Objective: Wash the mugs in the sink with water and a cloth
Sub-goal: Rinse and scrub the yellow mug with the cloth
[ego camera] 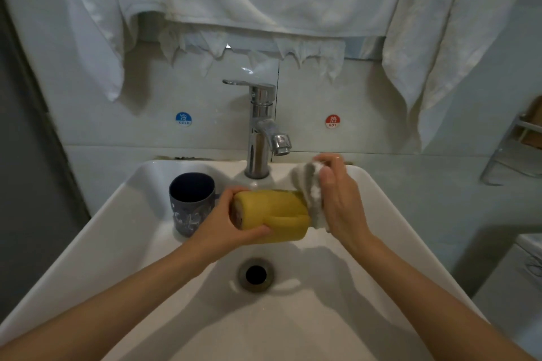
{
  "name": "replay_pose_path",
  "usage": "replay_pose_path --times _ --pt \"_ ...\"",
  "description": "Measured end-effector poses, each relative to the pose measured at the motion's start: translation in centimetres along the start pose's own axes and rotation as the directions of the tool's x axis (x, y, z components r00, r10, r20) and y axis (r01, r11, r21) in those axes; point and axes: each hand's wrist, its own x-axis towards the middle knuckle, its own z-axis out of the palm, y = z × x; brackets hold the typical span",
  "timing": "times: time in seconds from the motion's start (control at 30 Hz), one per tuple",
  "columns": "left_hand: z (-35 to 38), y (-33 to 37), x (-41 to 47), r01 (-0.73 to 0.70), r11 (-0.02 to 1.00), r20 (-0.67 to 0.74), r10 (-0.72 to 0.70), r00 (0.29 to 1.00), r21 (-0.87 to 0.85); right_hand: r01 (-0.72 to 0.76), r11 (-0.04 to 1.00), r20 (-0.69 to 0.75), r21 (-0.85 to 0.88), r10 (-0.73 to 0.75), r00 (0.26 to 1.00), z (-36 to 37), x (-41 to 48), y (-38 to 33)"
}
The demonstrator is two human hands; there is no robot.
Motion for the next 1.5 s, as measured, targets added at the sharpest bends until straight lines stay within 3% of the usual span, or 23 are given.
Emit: replay_pose_path --times 0.03,0.1,0.17,0.23,0.4,0.47,0.6,0.7,0.77,0.83,0.9,0.97,1.03,1.13,1.2,1.3,1.37,1.5 --pt "0.1 0.0 -0.1 -0.068 0.995 -0.014 0.070 0.997 0.078 -0.074 0.995 -0.060 0.066 0.078 0.995 -0.1 0.2 0.1" --pt "0.4 0.0 -0.2 -0.150 0.978 0.007 0.150 0.989 0.142 -0.096 0.989 -0.026 0.110 0.100 0.995 0.1 0.2 -0.3" --pt "0.5 -0.2 -0.2 -0.200 0.969 0.035 0.197 0.980 0.144 0.056 0.998 0.114 0.013 -0.057 0.992 0.6 -0.2 -0.8" --pt "0.5 -0.5 -0.2 -0.235 0.964 0.047 0.231 0.972 0.123 0.280 0.954 0.237 -0.102 -0.251 0.939 1.1 -0.7 -1.1" --pt "1.1 -1.4 0.2 -0.277 0.940 0.027 0.278 0.960 0.200 0.561 0.814 0.389 -0.149 -0.474 0.790 2.6 -1.8 -2.0" --pt "1.1 -1.8 0.3 -0.276 0.943 0.008 0.279 0.960 0.187 0.545 0.816 0.412 -0.194 -0.437 0.800 2.7 -1.8 -1.7" --pt "0.7 -1.6 0.2 -0.293 0.934 -0.067 0.312 0.948 0.206 0.177 0.910 0.167 -0.375 -0.122 0.978 1.0 -0.3 -0.2" --pt "0.5 -1.5 0.0 -0.292 0.929 -0.067 0.314 0.947 0.229 0.078 0.918 0.147 -0.388 -0.022 0.989 0.8 0.0 0.5" --pt "0.6 -1.6 0.0 -0.288 0.930 -0.057 0.308 0.950 0.228 0.096 0.922 0.142 -0.376 -0.046 0.989 1.1 -0.2 0.1" --pt "0.7 -1.7 0.1 -0.277 0.937 -0.048 0.293 0.955 0.212 0.222 0.921 0.183 -0.319 -0.170 0.968 1.4 -0.5 -0.9" --pt "0.8 -2.0 0.2 -0.267 0.946 -0.032 0.277 0.960 0.182 0.401 0.896 0.300 -0.191 -0.336 0.893 2.4 -1.4 -2.1" --pt "0.9 -2.2 0.2 -0.255 0.953 -0.038 0.265 0.964 0.161 0.455 0.883 0.405 -0.116 -0.376 0.833 2.8 -1.7 -2.5" --pt "0.7 -1.9 0.2 -0.246 0.957 -0.068 0.259 0.964 0.154 0.371 0.915 0.388 -0.161 -0.287 0.876 2.1 -0.9 -1.7" --pt "0.6 -1.3 0.1 -0.263 0.946 -0.101 0.286 0.953 0.192 0.070 0.961 0.226 -0.267 -0.008 0.974 0.1 0.7 0.0" --pt "0.6 -1.0 0.1 -0.275 0.940 -0.105 0.300 0.948 0.202 -0.081 0.972 0.227 -0.223 0.133 0.965 -0.7 1.2 0.3" --pt "0.6 -1.0 0.1 -0.303 0.927 -0.111 0.332 0.937 0.220 -0.186 0.977 0.219 -0.107 0.206 0.954 -0.5 1.2 -0.1" --pt "0.5 -0.9 0.1 -0.357 0.896 -0.119 0.397 0.910 0.263 -0.326 0.945 0.233 -0.020 0.321 0.918 -0.2 1.0 -0.3" --pt "0.4 -1.2 0.2 -0.463 0.796 -0.062 0.525 0.849 0.390 -0.600 0.798 0.393 0.055 0.535 0.748 -0.1 0.8 -0.6"
